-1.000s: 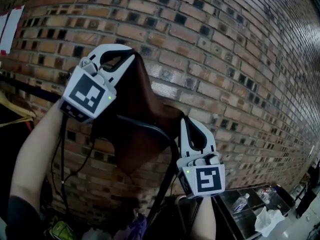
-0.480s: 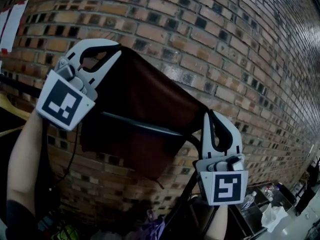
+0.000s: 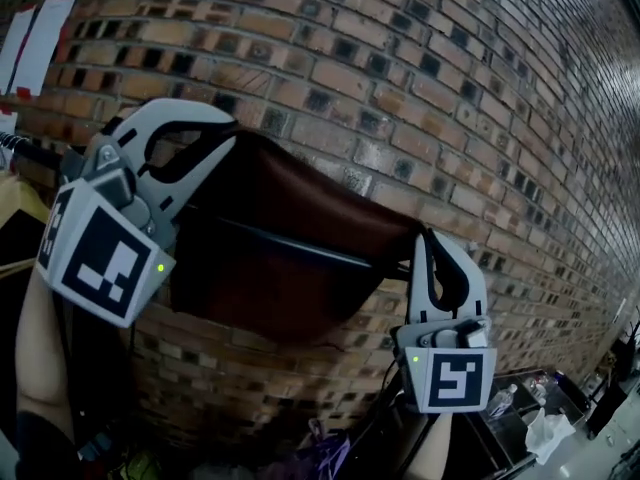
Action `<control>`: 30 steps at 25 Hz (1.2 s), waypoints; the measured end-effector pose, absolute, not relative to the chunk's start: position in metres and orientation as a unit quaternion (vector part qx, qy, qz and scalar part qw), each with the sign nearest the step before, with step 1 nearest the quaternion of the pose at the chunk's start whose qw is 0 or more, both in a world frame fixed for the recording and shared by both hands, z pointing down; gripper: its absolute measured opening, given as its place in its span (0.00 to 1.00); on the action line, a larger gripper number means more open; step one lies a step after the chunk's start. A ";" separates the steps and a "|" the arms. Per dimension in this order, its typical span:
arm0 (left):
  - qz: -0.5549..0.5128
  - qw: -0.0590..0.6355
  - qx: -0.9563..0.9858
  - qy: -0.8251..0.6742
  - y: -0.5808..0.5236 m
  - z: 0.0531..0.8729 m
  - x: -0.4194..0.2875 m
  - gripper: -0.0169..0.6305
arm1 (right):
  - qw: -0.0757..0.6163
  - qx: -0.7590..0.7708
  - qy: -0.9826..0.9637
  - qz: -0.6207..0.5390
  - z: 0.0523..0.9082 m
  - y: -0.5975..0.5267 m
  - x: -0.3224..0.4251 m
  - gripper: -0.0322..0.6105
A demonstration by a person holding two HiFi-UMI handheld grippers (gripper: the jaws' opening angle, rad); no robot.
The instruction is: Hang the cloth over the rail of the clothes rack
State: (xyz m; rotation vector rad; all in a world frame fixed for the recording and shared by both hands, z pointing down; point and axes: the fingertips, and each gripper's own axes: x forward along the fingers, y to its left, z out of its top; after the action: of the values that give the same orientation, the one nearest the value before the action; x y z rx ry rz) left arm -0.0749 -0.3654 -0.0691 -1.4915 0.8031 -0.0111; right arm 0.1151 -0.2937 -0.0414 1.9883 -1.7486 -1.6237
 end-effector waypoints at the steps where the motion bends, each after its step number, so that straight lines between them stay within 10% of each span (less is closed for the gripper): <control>1: -0.003 0.640 -0.683 0.353 -0.364 -0.059 -0.079 0.06 | 0.011 0.640 -0.568 -0.517 -0.039 -0.292 0.116 0.06; 30: 0.152 0.559 -0.730 0.362 -0.391 0.120 -0.092 0.08 | -0.143 0.609 -0.634 -0.454 0.100 -0.295 0.116 0.07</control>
State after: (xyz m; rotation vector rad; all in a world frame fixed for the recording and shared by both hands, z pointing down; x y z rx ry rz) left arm -0.0923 -0.3907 0.1205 -1.7220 0.8547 0.3596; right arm 0.1164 -0.2952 0.1001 2.1100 -2.1974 -1.5729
